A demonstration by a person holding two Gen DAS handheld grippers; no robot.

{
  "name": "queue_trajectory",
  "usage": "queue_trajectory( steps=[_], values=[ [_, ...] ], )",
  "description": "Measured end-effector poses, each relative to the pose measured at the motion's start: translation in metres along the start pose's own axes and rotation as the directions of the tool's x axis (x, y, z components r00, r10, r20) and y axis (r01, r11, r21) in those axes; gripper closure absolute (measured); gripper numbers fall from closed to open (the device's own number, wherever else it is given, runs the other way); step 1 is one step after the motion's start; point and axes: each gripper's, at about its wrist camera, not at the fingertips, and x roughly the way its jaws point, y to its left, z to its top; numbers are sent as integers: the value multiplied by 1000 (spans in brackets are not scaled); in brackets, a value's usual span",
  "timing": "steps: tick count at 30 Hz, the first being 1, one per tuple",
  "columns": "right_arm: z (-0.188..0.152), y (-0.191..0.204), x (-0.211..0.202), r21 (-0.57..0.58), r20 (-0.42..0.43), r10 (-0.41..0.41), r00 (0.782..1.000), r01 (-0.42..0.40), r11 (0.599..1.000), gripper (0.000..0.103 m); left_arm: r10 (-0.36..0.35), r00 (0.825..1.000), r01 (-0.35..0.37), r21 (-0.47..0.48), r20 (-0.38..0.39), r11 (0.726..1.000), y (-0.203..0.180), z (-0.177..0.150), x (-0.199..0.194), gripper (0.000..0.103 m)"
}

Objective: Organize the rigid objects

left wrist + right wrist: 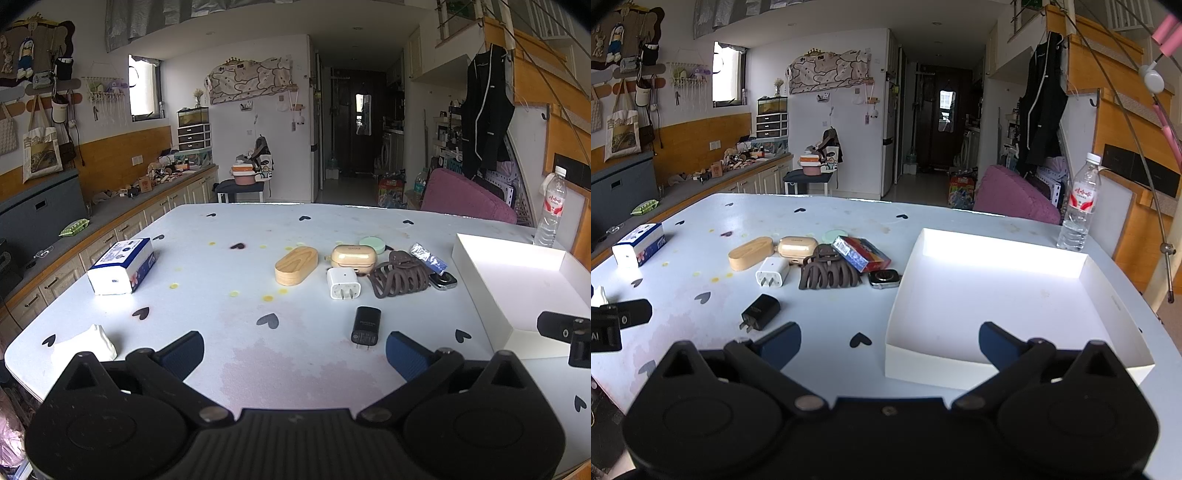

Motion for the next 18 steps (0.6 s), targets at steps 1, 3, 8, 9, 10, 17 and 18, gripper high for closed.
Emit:
queue_trajectory(
  steps=[1,3,8,9,10,17,18],
  values=[
    [0,0,0,0,0,0,1000,0,1000,0,-1,1000,1,0,0,1000,0,0,0,0],
    [0,0,0,0,1,0,1000,0,1000,0,0,1000,0,1,1,1000,0,0,0,0],
    [-1,0,0,0,1,0,1000,0,1000,0,-1,1000,1,0,0,1000,0,0,0,0],
    [-1,0,0,0,1,0,1000,0,1000,0,-1,1000,1,0,0,1000,0,0,0,0],
    [-1,0,0,0,1,0,1000,0,1000,0,-1,1000,1,-1,0,1000,0,0,0,0],
    [-1,0,1,-1,0,0,1000,0,1000,0,-2,1000,2,-1,1,1000,0,0,0,0],
    [-1,0,0,-2,0,0,1000,0,1000,0,-2,1000,2,0,1,1000,0,0,0,0]
  ],
)
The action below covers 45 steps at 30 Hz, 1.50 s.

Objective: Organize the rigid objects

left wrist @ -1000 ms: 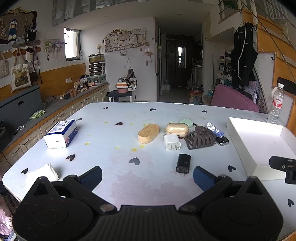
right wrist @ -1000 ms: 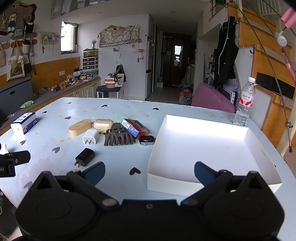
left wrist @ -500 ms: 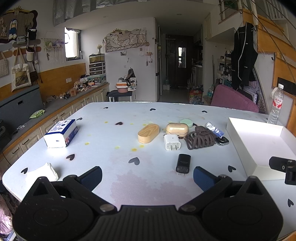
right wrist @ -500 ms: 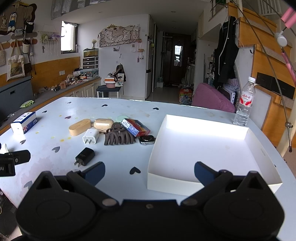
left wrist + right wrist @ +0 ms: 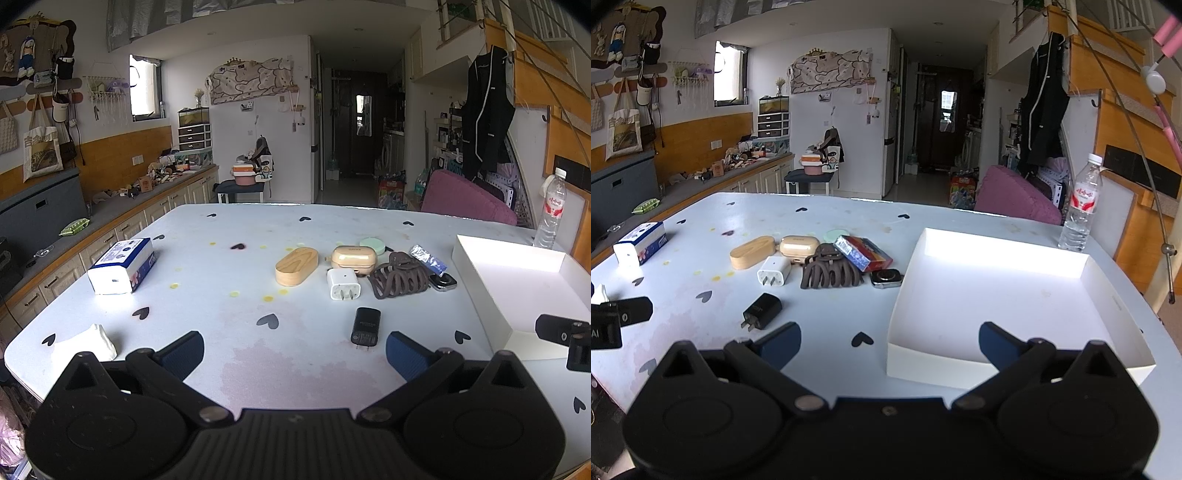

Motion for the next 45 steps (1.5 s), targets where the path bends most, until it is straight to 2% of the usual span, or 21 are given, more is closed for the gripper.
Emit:
queue_trajectory(
  steps=[45],
  values=[
    [-5,5,-6,-8,13,5,1000,-5,1000,0,-3,1000,3,-3,4,1000,-5,-2,2,0]
  ],
)
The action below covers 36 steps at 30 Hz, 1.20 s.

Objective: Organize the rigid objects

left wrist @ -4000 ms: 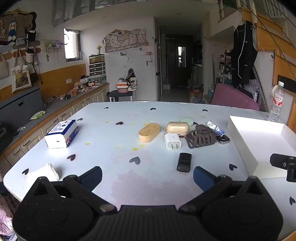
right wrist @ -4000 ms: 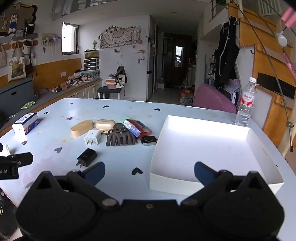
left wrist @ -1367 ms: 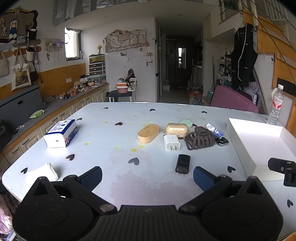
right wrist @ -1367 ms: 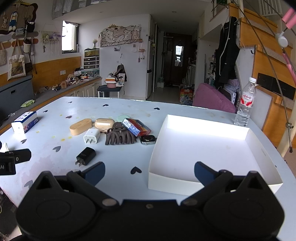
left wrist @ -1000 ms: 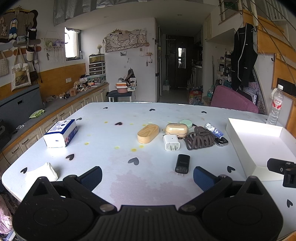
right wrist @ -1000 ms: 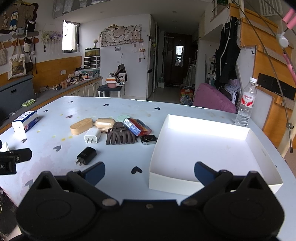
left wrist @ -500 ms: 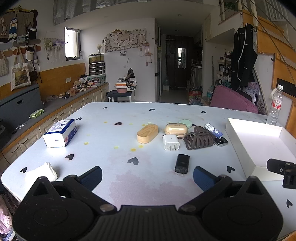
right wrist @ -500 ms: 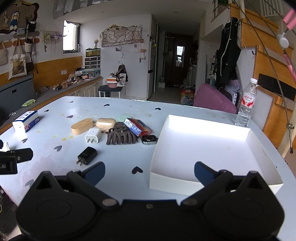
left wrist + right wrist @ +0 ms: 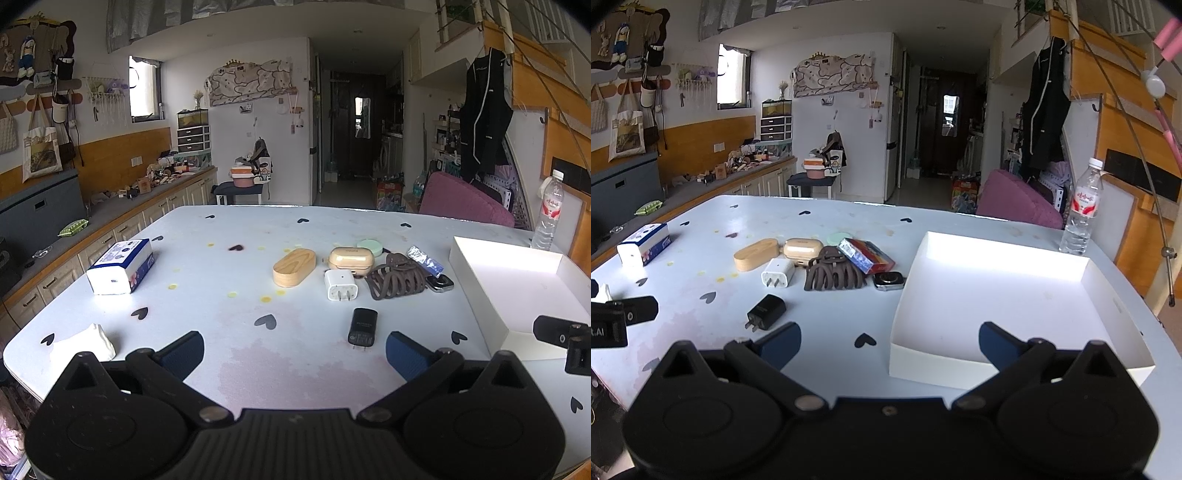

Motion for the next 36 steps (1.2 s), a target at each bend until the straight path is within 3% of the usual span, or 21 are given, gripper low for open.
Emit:
queue_trajectory(
  steps=[30,36],
  values=[
    [0,-2,-3,1,15,1,1000,-1,1000,0,-2,1000,2,0,6,1000,-4,1,0,0],
    [5,-36,-6,33,67,-66,996,64,997,0,-8,1000,8,13,-10,1000,-14,2,13,0]
  ],
)
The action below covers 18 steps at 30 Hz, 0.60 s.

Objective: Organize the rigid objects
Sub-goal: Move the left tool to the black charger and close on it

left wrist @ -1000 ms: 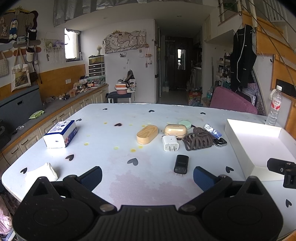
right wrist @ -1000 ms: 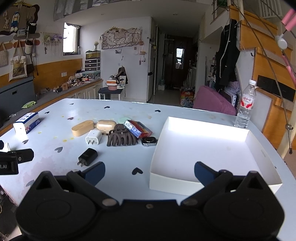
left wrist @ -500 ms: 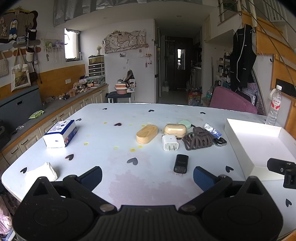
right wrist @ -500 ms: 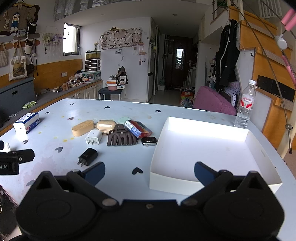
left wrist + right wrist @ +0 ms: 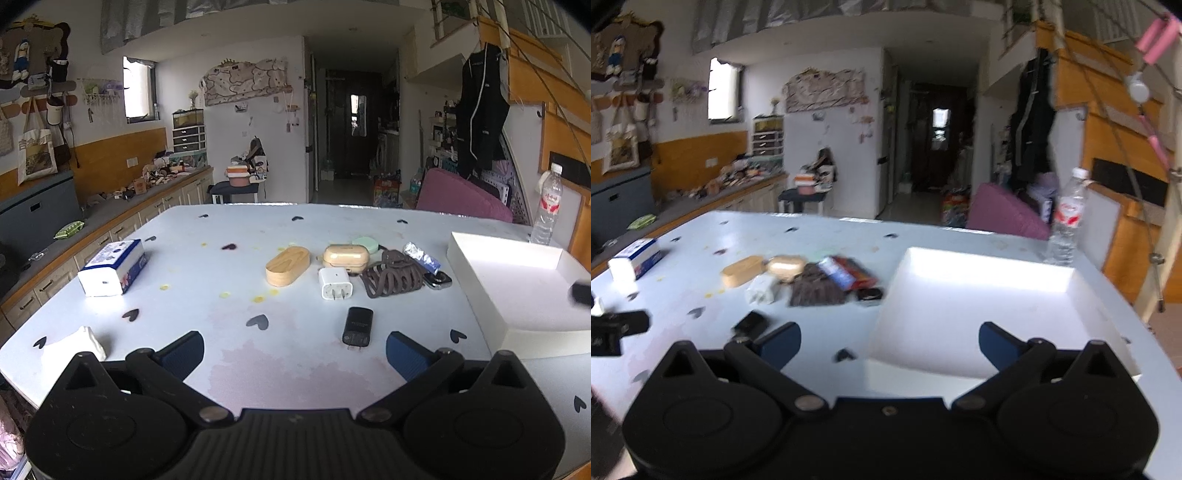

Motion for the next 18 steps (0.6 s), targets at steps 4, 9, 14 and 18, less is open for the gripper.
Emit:
queue_trajectory(
  steps=[4,9,14,18],
  values=[
    [5,-43,6,54,19,-120,993,118,992,0,-12,1000,12,15,-19,1000,-6,0,12,0],
    [11,-102,19,88,28,-245,969,242,966,0,-26,999,28,38,-38,999,-20,1,29,0],
    [10,-154,44,71,-22,-307,951,308,949,0,-25,998,28,44,-63,999,-23,-2,43,0],
    [4,-191,66,89,-88,-342,935,350,933,18,-21,997,24,35,-79,999,-21,-2,55,0]
  ],
)
